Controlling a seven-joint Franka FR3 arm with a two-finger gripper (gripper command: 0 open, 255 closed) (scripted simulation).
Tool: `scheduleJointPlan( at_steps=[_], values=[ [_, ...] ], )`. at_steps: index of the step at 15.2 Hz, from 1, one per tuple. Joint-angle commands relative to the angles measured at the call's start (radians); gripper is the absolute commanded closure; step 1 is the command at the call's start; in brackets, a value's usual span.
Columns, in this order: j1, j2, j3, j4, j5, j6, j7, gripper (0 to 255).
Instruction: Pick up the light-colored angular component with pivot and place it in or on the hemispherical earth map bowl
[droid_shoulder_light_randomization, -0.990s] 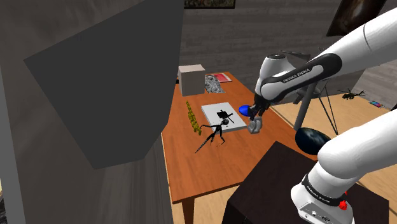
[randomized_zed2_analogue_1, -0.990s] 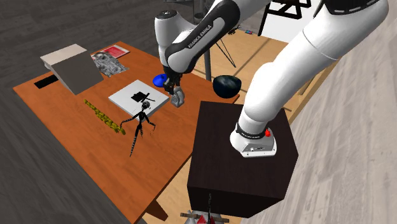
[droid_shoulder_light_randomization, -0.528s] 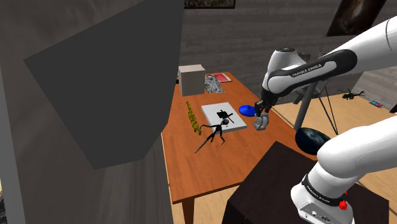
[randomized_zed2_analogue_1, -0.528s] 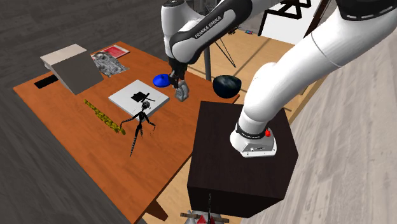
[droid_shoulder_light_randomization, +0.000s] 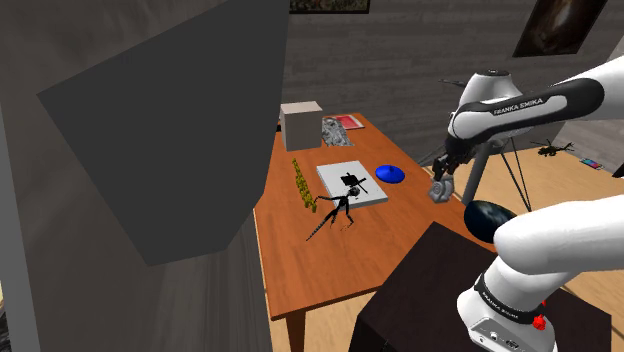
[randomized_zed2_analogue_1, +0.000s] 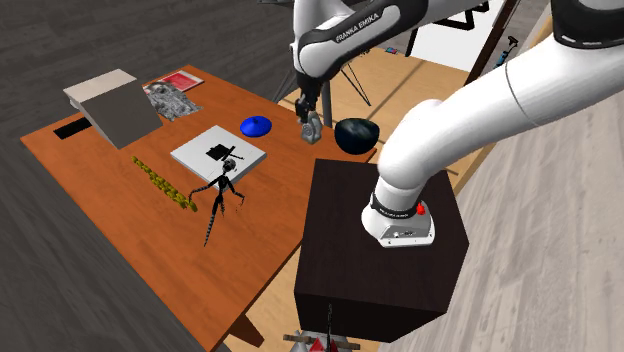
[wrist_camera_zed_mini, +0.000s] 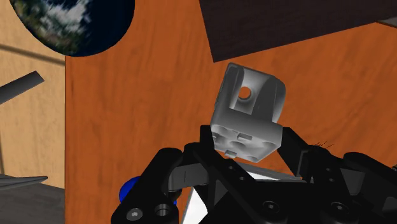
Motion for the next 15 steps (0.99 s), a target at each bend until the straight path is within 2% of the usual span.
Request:
scheduleJointPlan(
  at_steps=[1, 9, 15],
  values=[
    [-0.037, -0.017, -0.046, -0.003, -0.028, -0.008, -0.060, 255],
    [-0.161, -0.032, -0.228, 0.048, -0.122, -0.049, -0.289, 255],
    [-0.211, 0.020, -0.369, 0.141, -0.160, -0.063, -0.460, 255]
  ],
)
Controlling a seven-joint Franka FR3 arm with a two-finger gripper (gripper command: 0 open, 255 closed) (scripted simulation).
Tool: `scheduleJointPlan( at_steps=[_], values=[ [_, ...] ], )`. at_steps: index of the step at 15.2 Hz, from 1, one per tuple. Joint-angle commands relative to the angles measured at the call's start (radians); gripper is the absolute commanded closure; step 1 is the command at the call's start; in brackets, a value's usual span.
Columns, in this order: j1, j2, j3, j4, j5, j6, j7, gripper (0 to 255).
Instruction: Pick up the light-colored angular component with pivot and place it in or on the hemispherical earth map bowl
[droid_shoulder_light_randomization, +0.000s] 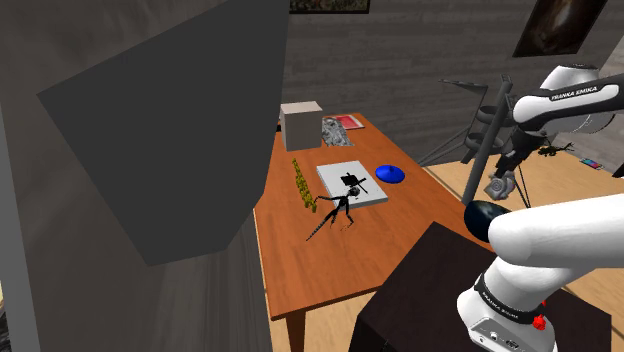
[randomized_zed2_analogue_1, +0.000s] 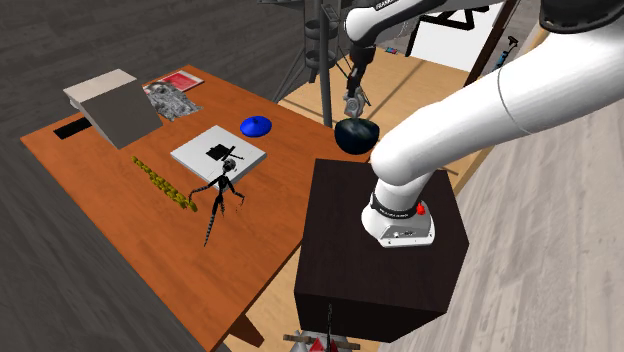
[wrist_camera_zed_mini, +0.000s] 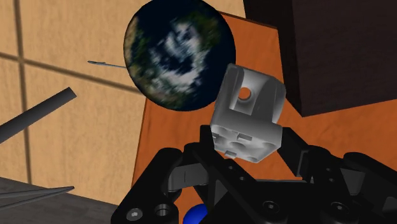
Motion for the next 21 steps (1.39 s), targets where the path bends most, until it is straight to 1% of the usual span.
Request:
scheduleJointPlan(
  at_steps=[1, 3, 13, 21],
  values=[
    [-0.010, 0.021, -0.046, 0.041, -0.006, -0.010, -0.059, 255],
    [-0.013, 0.055, -0.102, 0.089, -0.007, -0.013, -0.124, 255],
    [0.006, 0.155, -0.169, 0.017, -0.019, 0.159, -0.135, 255],
    [0.045, 0.267, -0.235, -0.025, 0.002, 0.311, -0.160, 255]
  ],
)
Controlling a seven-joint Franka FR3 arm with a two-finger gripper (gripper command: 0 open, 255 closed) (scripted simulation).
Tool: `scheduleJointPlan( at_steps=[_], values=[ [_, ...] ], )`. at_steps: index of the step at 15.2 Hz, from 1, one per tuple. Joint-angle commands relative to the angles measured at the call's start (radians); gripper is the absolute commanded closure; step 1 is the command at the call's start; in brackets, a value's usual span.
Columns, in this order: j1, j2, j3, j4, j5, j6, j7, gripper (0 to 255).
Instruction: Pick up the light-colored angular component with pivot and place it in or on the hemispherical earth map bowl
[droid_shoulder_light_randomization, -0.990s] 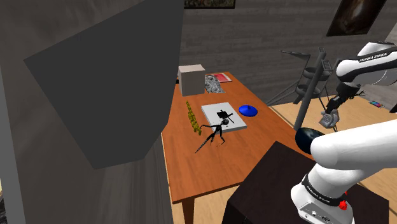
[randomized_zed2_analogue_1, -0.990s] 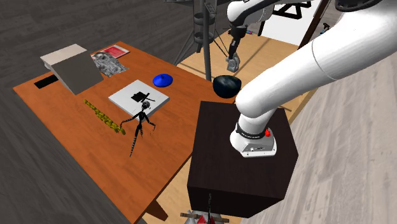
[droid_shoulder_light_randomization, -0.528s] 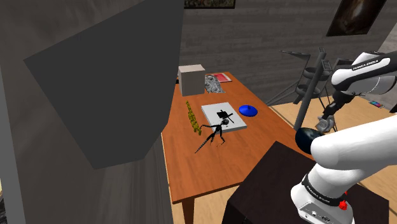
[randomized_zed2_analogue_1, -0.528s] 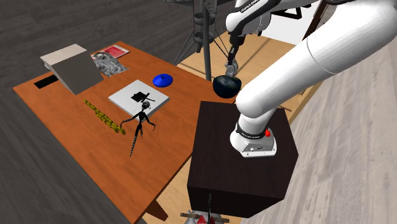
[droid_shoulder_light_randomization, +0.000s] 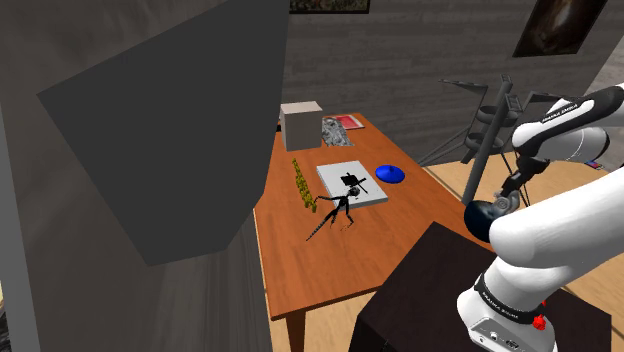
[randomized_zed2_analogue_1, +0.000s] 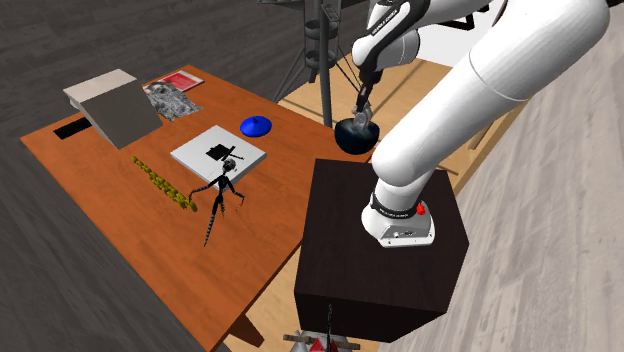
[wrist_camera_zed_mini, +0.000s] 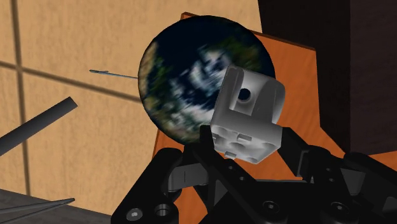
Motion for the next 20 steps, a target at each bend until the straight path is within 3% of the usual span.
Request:
scheduleJointPlan(
  at_steps=[1, 3, 11, 12, 17, 20],
  values=[
    [0.011, 0.027, -0.015, -0.010, 0.008, 0.037, -0.007, 255],
    [0.028, 0.061, -0.036, -0.018, 0.024, 0.078, -0.020, 255],
    [0.029, 0.064, -0.037, -0.018, 0.025, 0.081, -0.022, 255],
    [0.029, 0.064, -0.037, -0.018, 0.025, 0.081, -0.022, 0],
    [0.029, 0.064, -0.037, -0.018, 0.025, 0.080, -0.022, 0],
    [-0.032, -0.070, 0.036, 0.002, -0.026, -0.071, 0.020, 0]
  ],
)
